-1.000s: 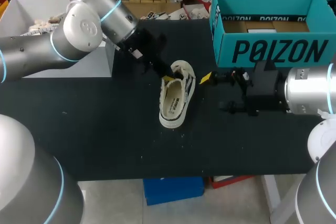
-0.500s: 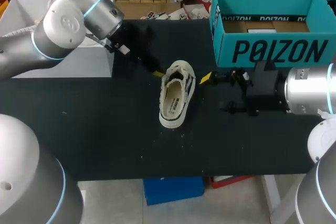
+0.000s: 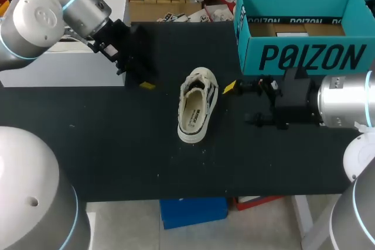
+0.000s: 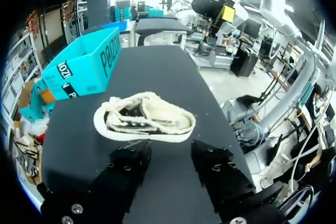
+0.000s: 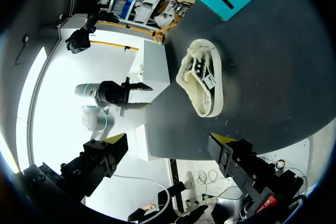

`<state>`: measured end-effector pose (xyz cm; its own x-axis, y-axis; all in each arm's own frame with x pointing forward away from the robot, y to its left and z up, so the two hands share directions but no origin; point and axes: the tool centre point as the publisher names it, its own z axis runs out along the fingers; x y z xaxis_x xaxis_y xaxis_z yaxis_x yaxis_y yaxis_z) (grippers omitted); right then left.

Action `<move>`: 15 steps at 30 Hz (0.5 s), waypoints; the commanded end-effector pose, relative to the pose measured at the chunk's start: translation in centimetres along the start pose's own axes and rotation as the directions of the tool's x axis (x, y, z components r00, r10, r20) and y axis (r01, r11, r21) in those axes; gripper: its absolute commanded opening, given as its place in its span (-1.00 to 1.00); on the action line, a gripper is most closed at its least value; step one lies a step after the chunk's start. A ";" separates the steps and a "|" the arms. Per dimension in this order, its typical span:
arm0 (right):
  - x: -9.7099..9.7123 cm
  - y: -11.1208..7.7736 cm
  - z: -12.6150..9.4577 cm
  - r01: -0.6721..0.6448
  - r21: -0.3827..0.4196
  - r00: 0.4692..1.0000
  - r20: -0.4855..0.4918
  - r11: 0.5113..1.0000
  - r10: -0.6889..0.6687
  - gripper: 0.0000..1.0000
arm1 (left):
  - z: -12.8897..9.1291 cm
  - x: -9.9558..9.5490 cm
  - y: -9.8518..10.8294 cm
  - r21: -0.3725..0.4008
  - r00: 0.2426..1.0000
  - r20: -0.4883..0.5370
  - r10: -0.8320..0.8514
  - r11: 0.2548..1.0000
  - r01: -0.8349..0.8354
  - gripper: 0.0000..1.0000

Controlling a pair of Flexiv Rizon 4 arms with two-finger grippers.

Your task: Take the shoe out of the shoebox, open the shoe tongue, remove and reinsert the insole, then place the shoe into the shoebox

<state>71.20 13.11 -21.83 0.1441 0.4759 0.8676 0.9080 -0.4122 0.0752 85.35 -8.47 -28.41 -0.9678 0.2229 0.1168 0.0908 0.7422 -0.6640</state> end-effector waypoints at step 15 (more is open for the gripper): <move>0.0 0.0 0.1 0.000 0.001 1.000 0.000 1.000 0.000 1.00 | -2.9 3.3 3.1 0.060 0.996 0.036 0.083 0.995 -0.085 1.00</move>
<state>71.20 13.11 -21.83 0.1441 0.4759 0.8676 0.9080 -0.4122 0.0753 84.05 -4.14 -27.91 -0.9609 0.2723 0.0499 0.1561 0.6817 -0.7147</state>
